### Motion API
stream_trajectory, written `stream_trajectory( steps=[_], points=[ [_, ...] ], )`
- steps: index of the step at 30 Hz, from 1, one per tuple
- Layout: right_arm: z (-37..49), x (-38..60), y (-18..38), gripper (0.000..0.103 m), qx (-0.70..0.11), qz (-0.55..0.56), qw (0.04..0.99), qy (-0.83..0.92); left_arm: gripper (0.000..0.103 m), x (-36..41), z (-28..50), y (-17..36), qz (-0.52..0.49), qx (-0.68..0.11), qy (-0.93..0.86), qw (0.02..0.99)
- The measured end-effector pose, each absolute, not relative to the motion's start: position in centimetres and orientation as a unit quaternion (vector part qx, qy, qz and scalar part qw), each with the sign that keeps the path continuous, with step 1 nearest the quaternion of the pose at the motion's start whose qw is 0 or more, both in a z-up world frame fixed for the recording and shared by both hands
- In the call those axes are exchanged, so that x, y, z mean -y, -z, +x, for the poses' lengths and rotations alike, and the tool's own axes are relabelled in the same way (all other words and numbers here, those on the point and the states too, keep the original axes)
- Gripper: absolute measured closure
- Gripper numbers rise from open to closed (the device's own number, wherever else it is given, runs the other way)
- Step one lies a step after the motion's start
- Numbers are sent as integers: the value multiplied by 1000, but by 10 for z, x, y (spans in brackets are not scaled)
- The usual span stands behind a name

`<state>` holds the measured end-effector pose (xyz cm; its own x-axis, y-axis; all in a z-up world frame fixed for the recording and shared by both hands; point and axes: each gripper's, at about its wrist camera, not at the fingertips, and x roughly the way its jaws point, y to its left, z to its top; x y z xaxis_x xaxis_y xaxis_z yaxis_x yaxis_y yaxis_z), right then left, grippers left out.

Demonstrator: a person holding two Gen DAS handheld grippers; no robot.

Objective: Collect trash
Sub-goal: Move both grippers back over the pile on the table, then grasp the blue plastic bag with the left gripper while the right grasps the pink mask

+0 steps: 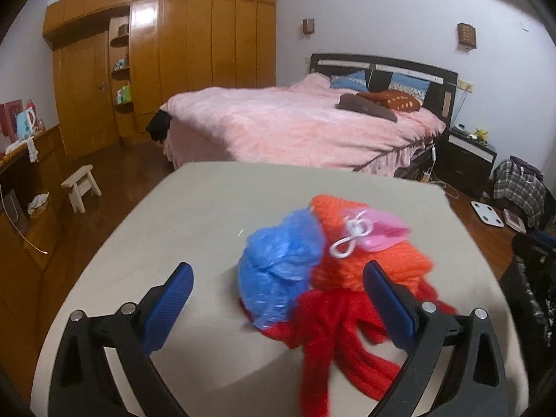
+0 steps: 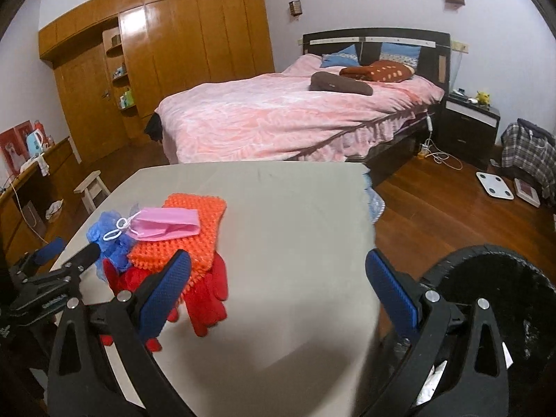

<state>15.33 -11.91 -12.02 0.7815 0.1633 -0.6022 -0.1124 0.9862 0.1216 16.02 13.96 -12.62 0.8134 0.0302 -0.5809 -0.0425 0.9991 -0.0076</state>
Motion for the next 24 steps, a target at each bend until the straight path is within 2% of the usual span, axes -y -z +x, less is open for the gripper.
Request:
stream_trajectory(
  steps=[10,17,19,21,24],
  points=[
    [172,96,129,5,-328,29,940,-86,11,-155,184,146,-24,-327,-18,945],
    [183,89,130,5,-328,25,940,-89,19,-158,205,153,-33,-344,15,938],
    [184,88,131,5,-328,23,940,-90,24,-157,207,154,-35,-348,24,936],
    [186,87,132,5,-329,21,940,-92,39,-157,211,157,-39,-356,31,933],
    [186,84,133,5,-330,21,939,-93,54,-159,214,159,-47,-362,37,930]
  ],
)
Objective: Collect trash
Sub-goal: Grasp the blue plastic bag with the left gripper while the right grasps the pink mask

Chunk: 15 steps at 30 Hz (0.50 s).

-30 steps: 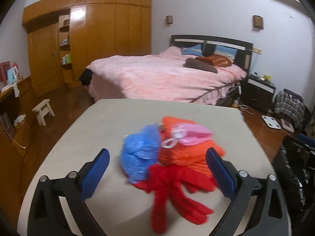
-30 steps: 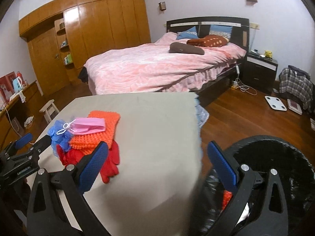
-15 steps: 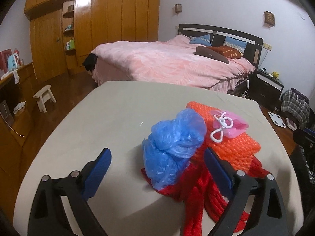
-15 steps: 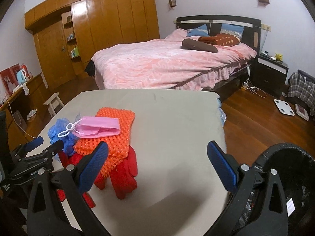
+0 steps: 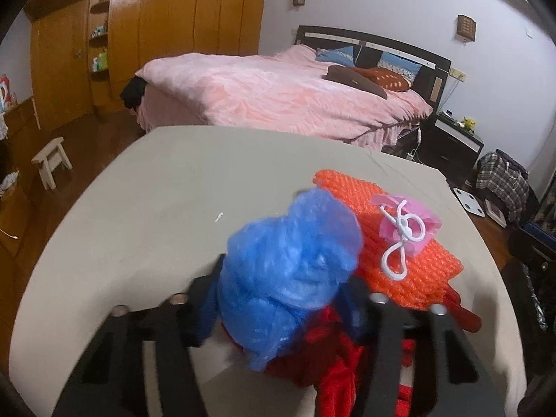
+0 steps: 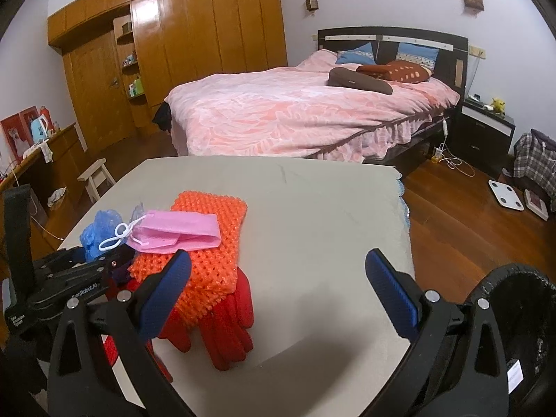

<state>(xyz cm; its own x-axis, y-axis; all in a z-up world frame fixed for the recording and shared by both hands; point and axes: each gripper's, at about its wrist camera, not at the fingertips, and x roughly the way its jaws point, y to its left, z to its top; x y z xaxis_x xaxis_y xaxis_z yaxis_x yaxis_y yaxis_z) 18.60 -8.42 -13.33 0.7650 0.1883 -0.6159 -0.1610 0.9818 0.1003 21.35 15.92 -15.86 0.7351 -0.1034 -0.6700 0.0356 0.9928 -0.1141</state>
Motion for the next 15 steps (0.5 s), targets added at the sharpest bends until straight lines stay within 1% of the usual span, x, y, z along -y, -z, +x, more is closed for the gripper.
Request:
stream_trajectory(
  steps=[3,6,15],
  points=[
    [187,81,133,5,-330,20,939,-96,59,-160,212,158,-50,-360,38,931],
    [189,78,132,5,-328,20,939,-99,62,-158,208,155,-42,-353,34,934],
    [195,58,122,5,-314,11,941,-122,63,-178,198,127,-54,-317,10,947]
  ],
)
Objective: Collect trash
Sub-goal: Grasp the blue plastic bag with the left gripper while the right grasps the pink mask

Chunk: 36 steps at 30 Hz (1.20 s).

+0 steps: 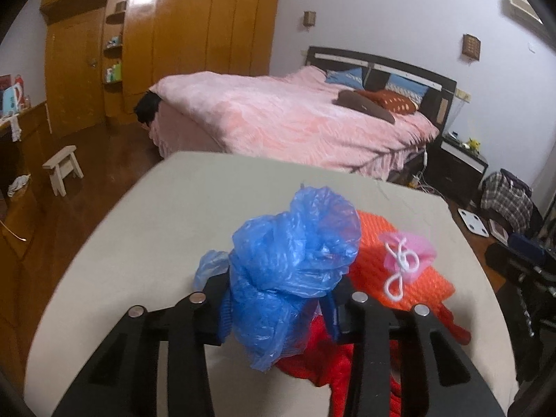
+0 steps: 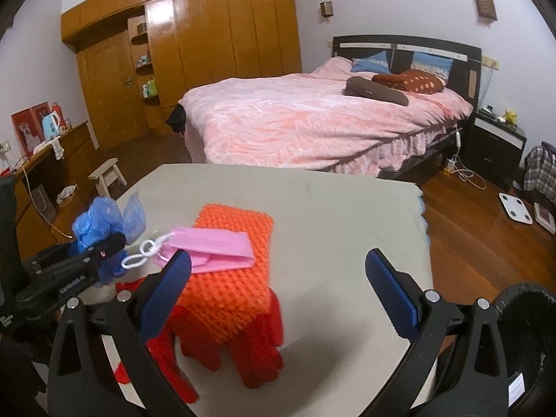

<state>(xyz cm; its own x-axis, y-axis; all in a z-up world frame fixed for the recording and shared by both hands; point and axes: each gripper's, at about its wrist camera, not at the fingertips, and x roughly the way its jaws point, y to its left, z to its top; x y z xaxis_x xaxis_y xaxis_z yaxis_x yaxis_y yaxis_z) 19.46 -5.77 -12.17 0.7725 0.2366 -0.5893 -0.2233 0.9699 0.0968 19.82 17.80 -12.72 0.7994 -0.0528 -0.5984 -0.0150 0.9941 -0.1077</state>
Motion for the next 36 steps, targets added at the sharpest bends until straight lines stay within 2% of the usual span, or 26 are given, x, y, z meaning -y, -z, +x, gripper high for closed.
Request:
stream_trajectory(
  steps=[13,24,25,27,29,36],
  points=[
    [213,-1,123,5,-316,-3,932,-176,63,-204,182,117,-42,-304,-33,951],
    [231,-32,150,8,-352,-21,918,-181,63,-220,180,118,-51,-305,-44,950],
    [231,-32,151,10,-353,-21,918,-182,63,-220,179,119,-52,-305,-44,950],
    [232,-33,152,24,-356,-25,915,-186,63,-220,179,120,-54,-305,-42,950],
    [233,-33,153,28,-361,-28,913,-188,63,-219,179,121,-55,-306,-40,950],
    [231,-29,152,72,-372,-23,902,-217,63,-220,179,120,-57,-306,-34,950]
  ],
)
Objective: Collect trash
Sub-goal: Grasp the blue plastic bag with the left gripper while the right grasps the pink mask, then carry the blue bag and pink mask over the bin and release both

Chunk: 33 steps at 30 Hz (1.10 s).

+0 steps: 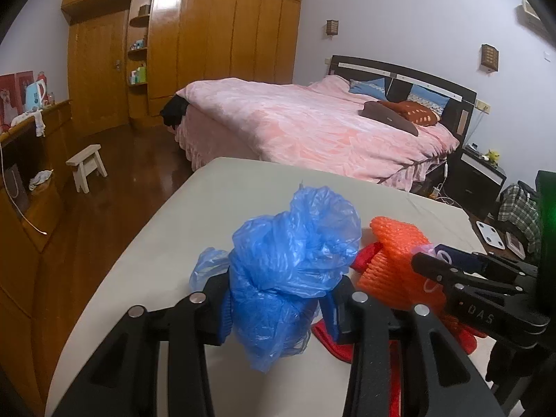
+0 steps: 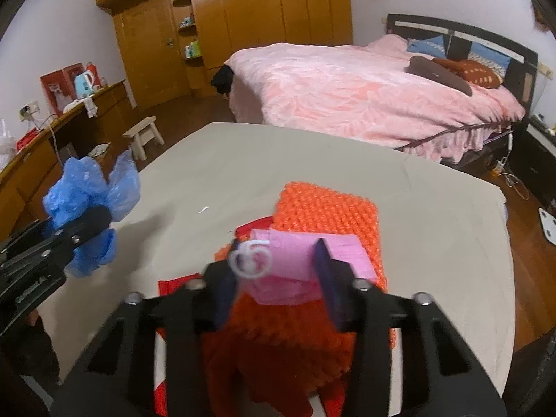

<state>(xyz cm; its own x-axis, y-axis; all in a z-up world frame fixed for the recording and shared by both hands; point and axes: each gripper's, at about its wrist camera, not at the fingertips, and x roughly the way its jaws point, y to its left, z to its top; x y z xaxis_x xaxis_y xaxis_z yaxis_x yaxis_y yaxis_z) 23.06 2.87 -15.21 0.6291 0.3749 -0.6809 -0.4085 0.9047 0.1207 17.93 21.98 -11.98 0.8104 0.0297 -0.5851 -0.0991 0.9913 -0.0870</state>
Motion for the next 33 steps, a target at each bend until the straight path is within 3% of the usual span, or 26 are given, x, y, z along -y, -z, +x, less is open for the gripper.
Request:
stream_trajectory(
  steps=[3,6,33],
  points=[
    [226,-27,148,87,-371,-23,900,-229,62,-219,179,119,-55,-305,-30,950],
    [222,-23,144,94,-365,-21,901,-235,63,-214,178,117,-52,-303,-26,951],
    [156,50,86,95,-330,27,917,-223,63,-136,145,86,-36,-299,36,953]
  ],
)
